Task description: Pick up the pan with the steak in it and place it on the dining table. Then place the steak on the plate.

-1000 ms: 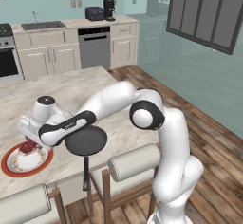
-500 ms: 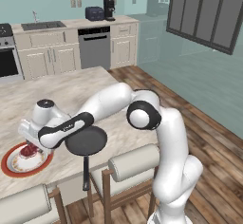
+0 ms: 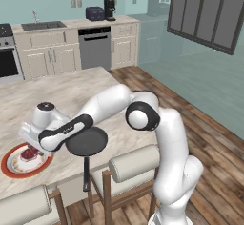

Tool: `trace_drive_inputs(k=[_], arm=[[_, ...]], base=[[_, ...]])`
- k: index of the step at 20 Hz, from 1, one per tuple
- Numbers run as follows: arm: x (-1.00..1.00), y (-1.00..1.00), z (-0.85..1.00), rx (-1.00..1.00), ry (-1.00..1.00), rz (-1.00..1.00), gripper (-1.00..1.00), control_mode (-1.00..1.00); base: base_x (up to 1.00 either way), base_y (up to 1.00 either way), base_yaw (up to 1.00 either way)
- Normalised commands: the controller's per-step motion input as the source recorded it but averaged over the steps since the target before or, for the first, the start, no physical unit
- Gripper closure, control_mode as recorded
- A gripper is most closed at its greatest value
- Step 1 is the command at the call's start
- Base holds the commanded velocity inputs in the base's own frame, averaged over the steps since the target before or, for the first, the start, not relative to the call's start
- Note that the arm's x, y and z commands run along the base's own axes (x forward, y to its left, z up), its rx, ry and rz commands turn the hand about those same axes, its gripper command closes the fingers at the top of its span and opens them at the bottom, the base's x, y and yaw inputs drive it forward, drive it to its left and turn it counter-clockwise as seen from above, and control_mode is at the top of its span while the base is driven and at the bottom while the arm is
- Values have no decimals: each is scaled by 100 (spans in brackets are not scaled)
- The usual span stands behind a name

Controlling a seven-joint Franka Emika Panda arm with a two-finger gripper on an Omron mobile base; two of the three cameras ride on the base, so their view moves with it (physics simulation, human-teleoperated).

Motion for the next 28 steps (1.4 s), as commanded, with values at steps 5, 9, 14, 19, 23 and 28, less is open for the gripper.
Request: trace_drive_inputs(k=[5,9,14,19,23,28], arm=[[0,0,-3,0,0,0,100,-100],[0,0,0,0,0,0,100,-100],[0,0,0,0,0,0,-100,-100],[0,0,8,0,0,0,-100,-100],[0,0,34,2,0,0,-100,-100],[0,0,46,3,4,-1,-100,-100]], base=[[0,0,0],[0,0,0],[0,0,0],[0,0,0],[0,0,0],[0,0,0]])
